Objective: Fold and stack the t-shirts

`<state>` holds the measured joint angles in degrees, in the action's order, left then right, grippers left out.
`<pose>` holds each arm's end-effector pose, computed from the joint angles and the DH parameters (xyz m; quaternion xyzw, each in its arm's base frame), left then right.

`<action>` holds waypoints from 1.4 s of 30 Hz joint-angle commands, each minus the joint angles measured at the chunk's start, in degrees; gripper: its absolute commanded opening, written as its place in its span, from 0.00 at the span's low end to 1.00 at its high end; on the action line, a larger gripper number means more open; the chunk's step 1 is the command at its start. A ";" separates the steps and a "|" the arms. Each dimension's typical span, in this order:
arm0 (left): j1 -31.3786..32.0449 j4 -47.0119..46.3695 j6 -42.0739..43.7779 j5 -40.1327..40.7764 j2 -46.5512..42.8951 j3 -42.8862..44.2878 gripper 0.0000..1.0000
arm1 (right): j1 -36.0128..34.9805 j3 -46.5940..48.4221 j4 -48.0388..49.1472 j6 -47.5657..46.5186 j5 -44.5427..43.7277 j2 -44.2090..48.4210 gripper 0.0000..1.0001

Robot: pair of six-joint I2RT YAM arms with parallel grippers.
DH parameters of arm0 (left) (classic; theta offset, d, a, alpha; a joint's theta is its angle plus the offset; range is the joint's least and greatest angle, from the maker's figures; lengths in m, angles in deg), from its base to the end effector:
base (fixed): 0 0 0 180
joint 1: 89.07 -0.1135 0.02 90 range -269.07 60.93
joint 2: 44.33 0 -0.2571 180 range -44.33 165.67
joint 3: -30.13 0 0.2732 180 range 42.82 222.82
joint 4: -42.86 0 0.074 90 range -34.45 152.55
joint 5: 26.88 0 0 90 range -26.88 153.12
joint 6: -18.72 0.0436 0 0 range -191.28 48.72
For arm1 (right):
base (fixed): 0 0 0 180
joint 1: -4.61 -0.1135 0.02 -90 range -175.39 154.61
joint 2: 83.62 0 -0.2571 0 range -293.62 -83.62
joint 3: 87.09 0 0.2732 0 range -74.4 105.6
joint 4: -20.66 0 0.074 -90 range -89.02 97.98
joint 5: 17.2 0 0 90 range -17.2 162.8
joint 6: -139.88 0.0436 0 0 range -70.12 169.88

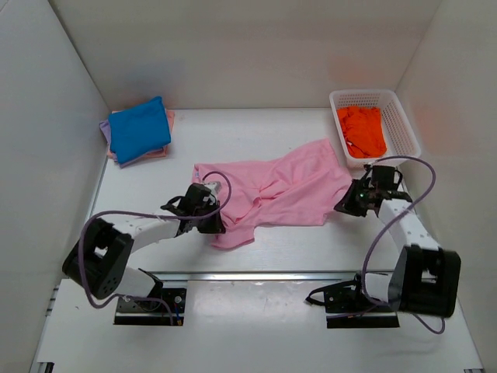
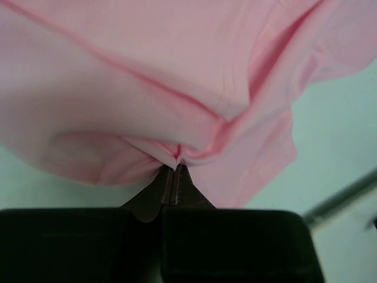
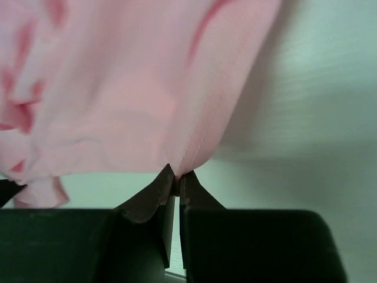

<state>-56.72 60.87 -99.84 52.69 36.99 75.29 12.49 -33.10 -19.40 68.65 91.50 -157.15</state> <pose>0.2240 -0.1512 0.1117 0.0593 0.9461 -0.2298 0.2202 0.2624 -0.0222 0.1692 0.1780 0.9364 0.1806 0.2427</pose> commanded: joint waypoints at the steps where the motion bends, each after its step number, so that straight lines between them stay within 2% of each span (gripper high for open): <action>1: -3.43 13.74 2.54 -5.90 -10.78 6.08 0.00 | -1.20 -1.30 2.76 1.00 9.68 12.93 0.00; 3: -7.55 15.77 1.06 -6.17 -19.73 10.66 0.00 | -1.29 -1.05 5.48 4.95 10.74 24.35 0.00; 4: -9.23 15.68 0.44 -5.74 -25.54 13.73 0.00 | -1.03 0.00 6.10 5.92 10.05 26.67 0.00; 7: -15.63 16.03 -2.37 -5.99 -35.41 23.39 0.00 | 1.95 7.53 6.81 8.57 9.60 35.37 0.00; 11: -20.84 19.98 -4.14 -9.25 -39.48 34.57 0.00 | -3.12 20.12 2.50 7.51 2.93 38.28 0.00; 14: -18.75 20.60 -5.90 -5.58 -41.50 39.94 0.00 | -4.62 27.59 1.89 9.36 -1.29 39.43 0.00; 16: -17.43 21.74 -5.72 -3.29 -41.51 43.80 0.00 | -3.40 33.12 1.37 9.89 0.10 38.47 0.00; 20: -16.54 22.28 -5.11 -0.21 -38.96 45.76 0.00 | -3.31 35.09 3.46 11.03 1.86 35.66 0.00; 22: -17.85 20.44 -5.54 -0.81 -37.91 41.74 0.00 | -3.58 32.37 5.57 11.38 2.65 34.08 0.00; 25: -22.23 14.39 -7.38 -6.94 -34.49 34.01 0.00 | -3.31 26.76 8.03 11.12 4.50 29.26 0.00; 28: -24.53 7.97 -9.14 -9.69 -30.89 27.06 0.00 | -2.26 23.14 9.70 10.94 7.74 24.25 0.00; 31: -25.41 5.32 -7.58 -10.21 -22.82 26.67 0.00 | -2.34 22.08 10.49 9.81 9.42 15.20 0.00; 34: -27.26 4.78 -5.20 -11.71 -12.43 33.96 0.00 | -4.36 24.69 11.82 7.96 8.81 4.67 0.00; 36: -28.83 8.01 -2.92 -13.46 -3.67 42.99 0.00 | -4.01 33.27 10.85 7.43 9.86 -0.61 0.00; 38: -29.89 13.47 -1.42 -14.87 1.18 58.77 0.00 | -4.10 40.39 10.15 6.37 9.96 -2.83 0.00; 39: -30.33 16.18 -1.24 -14.09 2.78 62.59 0.00 | -4.45 42.61 10.24 6.11 8.56 -3.01 0.00; 40: -30.86 18.13 -0.54 -12.87 3.05 71.33 0.00 | -4.36 49.77 9.54 5.41 7.33 -3.36 0.00; 42: -32.26 19.46 -0.09 -12.15 2.97 76.48 0.00 | -2.45 58.31 6.65 5.67 9.85 -5.55 0.00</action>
<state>-86.83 78.83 -102.68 40.88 46.04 139.46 8.46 9.91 -17.04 76.19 99.45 -165.74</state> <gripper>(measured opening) 0.019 0.023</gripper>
